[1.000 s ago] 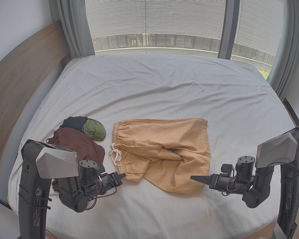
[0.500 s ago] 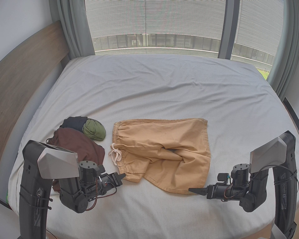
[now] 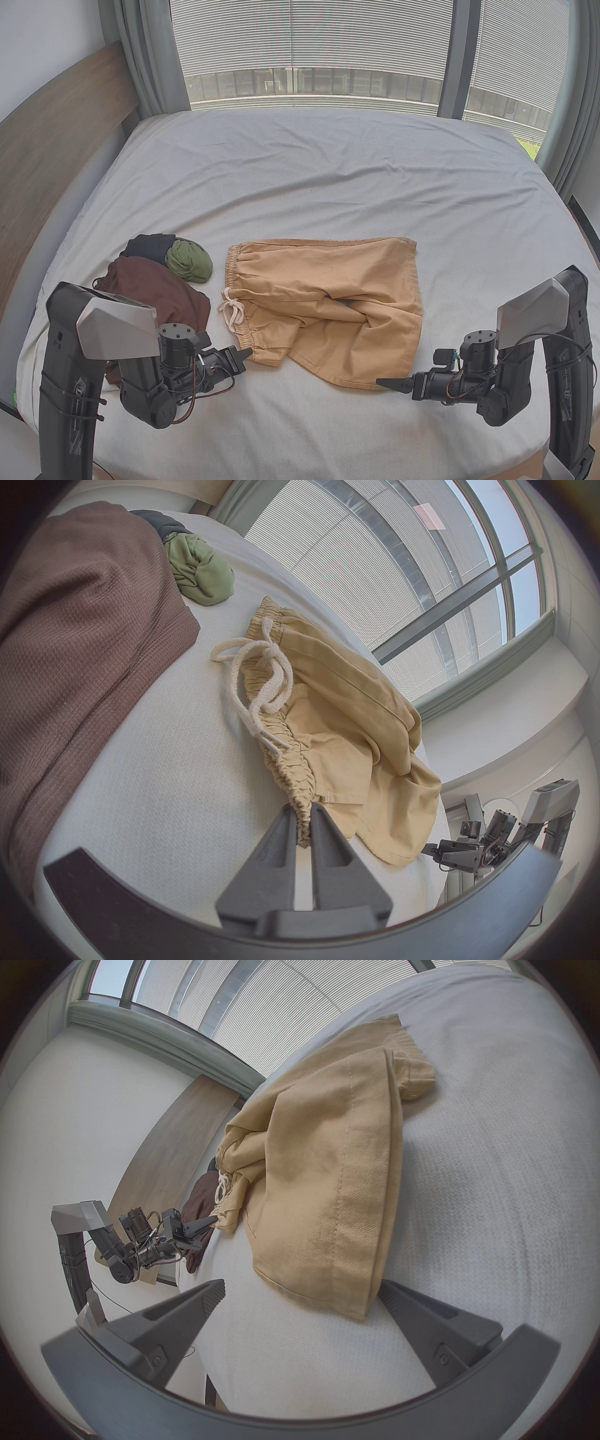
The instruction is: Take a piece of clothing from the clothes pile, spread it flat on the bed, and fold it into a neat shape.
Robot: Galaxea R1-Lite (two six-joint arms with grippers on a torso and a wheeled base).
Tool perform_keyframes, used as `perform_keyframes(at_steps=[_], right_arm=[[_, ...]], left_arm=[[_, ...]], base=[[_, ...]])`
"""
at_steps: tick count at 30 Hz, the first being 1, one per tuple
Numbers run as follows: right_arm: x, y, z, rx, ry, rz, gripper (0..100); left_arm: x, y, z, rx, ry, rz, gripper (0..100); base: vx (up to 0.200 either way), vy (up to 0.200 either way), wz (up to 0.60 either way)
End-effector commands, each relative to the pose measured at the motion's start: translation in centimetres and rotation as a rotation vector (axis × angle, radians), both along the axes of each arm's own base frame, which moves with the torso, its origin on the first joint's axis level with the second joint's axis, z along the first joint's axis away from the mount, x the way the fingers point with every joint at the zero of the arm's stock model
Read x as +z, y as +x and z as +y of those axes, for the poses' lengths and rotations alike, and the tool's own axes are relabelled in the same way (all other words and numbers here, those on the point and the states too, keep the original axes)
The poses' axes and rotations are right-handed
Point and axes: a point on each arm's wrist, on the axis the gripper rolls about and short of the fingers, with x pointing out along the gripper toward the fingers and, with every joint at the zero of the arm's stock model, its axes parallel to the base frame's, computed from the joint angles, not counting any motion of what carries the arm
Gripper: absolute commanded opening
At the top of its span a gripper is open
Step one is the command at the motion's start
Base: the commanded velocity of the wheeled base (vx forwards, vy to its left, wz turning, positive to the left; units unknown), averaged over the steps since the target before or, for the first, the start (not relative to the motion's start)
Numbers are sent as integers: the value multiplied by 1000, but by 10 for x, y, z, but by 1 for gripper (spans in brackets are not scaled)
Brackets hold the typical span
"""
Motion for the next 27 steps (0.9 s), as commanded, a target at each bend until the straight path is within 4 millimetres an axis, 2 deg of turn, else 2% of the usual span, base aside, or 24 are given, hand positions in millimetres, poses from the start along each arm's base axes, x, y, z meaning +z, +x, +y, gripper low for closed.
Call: perform_keyframes(at_steps=[1,13,14,27], right_arm=[[-3,1,0,-4,-3,3,100],[-9,3,3,9,-12,0,100],[-9,3,3,9,-12,0,0],[-9,3,0,-1,-13,3,0]], left_arm=[[0,0,0,0,-2,-3,0],[-2,0,0,1,0,0,0],[-2,0,0,1,0,0,0],[-2,0,0,0,-1,0,0]], base=[[0,0,0],[0,0,0],[0,0,0],[0,0,0]])
